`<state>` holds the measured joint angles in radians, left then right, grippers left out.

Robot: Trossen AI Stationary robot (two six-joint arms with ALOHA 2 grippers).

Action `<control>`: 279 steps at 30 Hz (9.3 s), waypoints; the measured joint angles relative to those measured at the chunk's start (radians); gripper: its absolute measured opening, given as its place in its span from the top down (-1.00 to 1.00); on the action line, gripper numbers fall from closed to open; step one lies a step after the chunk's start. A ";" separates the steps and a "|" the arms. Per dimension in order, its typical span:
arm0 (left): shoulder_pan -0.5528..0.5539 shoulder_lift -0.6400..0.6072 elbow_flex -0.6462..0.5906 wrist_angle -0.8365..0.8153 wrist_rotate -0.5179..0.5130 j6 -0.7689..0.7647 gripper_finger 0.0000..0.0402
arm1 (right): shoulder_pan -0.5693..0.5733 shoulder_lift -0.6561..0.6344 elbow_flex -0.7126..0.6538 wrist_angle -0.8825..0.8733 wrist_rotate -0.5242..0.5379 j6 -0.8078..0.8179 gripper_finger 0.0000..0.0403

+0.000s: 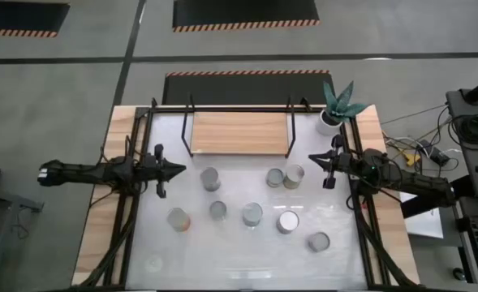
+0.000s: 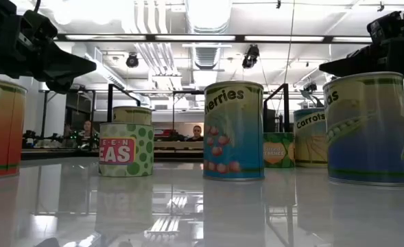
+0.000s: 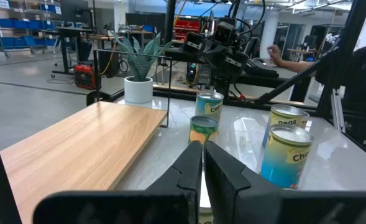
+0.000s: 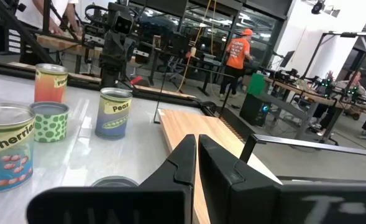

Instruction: Pick and place cans onto a shelf

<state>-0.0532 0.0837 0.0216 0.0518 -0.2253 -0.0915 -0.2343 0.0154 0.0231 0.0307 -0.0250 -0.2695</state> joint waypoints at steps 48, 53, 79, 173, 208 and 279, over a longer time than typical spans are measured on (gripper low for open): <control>0.002 0.003 0.001 0.318 -0.029 -0.177 1.00 | 0.000 0.000 0.000 0.004 -0.002 0.019 0.96; 0.003 0.003 0.001 0.491 -0.078 -0.386 1.00 | 0.001 0.000 0.000 0.004 -0.001 0.301 0.96; -0.013 0.550 0.672 -0.460 0.157 -0.719 1.00 | 0.000 0.001 -0.001 0.353 0.002 0.400 0.96; -0.611 1.377 1.117 -1.230 0.079 -0.723 -0.93 | 0.001 0.013 -0.001 0.496 -0.009 0.293 0.96; -0.565 1.394 1.043 -1.151 0.093 -0.580 -0.78 | 0.001 0.013 -0.001 0.472 -0.009 0.283 0.96; 0.678 1.734 1.574 -1.096 0.035 0.552 -0.57 | 0.000 0.013 -0.001 0.367 0.000 0.265 0.96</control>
<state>0.6247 1.8179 1.5955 -1.0439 -0.1898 0.4607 -0.2340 0.0288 0.0224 0.3973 -0.0254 -0.0046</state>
